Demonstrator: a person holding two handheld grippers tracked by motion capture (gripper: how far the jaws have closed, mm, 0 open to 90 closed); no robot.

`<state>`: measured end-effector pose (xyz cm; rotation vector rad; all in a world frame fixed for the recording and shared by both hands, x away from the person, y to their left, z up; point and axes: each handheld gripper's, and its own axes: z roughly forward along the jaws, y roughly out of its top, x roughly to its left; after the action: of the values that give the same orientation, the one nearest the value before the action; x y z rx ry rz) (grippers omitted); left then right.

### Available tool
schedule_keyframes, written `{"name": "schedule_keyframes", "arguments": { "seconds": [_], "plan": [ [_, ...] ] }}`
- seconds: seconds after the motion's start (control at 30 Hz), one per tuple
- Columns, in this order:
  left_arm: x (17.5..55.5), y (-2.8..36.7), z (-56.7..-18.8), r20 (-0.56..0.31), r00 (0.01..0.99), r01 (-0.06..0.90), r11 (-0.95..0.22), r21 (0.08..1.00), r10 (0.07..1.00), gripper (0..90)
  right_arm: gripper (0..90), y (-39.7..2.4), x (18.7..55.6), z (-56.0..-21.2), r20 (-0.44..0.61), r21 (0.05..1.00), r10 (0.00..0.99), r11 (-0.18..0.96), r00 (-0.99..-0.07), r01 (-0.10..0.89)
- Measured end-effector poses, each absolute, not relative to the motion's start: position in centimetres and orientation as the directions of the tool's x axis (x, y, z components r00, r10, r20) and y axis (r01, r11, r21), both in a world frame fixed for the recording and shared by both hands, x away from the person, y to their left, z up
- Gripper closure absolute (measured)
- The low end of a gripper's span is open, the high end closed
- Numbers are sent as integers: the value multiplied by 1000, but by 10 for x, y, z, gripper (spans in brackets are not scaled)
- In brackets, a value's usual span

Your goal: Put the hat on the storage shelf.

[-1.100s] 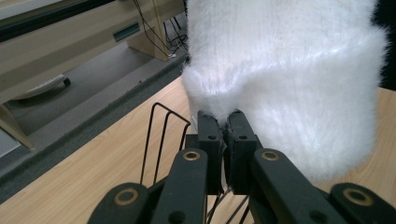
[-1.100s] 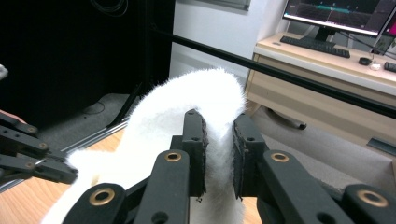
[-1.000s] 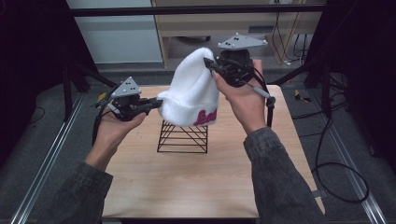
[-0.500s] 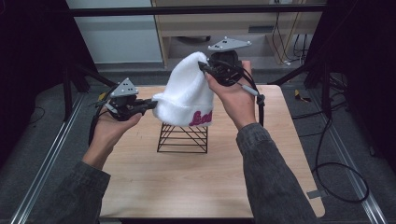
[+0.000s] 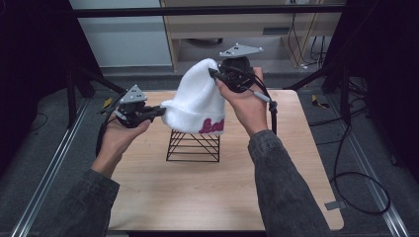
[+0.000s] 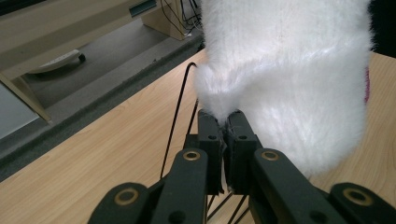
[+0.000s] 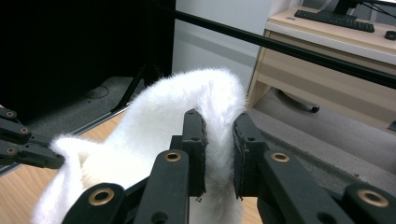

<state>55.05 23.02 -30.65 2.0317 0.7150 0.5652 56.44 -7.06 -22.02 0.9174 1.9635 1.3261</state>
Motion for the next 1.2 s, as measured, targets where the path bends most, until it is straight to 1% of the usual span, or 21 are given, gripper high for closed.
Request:
{"name": "schedule_keyframes", "arguments": {
  "seconds": [0.23, 0.37, 0.5, 0.6, 0.77, 0.87, 1.2],
  "plan": [
    [559, 231, -310, 130, 713, 270, -441, 856, 689, 864, 780, -69, 568, -222, -90, 940, 802, 264, -590, 215],
    [563, 232, -311, 120, 703, 268, -416, 869, 701, 864, 780, -67, 570, -222, -91, 941, 800, 264, -592, 212],
    [565, 232, -312, 128, 698, 264, -419, 869, 705, 864, 780, -66, 571, -220, -94, 942, 798, 264, -596, 205],
    [568, 231, -314, 118, 692, 274, -410, 870, 712, 864, 780, -65, 571, -218, -93, 946, 789, 260, -607, 193],
    [571, 229, -319, 135, 693, 273, -432, 860, 708, 864, 780, -61, 573, -221, -97, 946, 784, 265, -613, 189],
    [573, 230, -322, 130, 688, 279, -426, 861, 714, 864, 780, -60, 574, -222, -99, 944, 783, 268, -614, 190],
    [568, 241, -333, 120, 679, 289, -413, 864, 724, 864, 779, -53, 567, -228, -108, 942, 765, 282, -635, 179]
  ]
}}
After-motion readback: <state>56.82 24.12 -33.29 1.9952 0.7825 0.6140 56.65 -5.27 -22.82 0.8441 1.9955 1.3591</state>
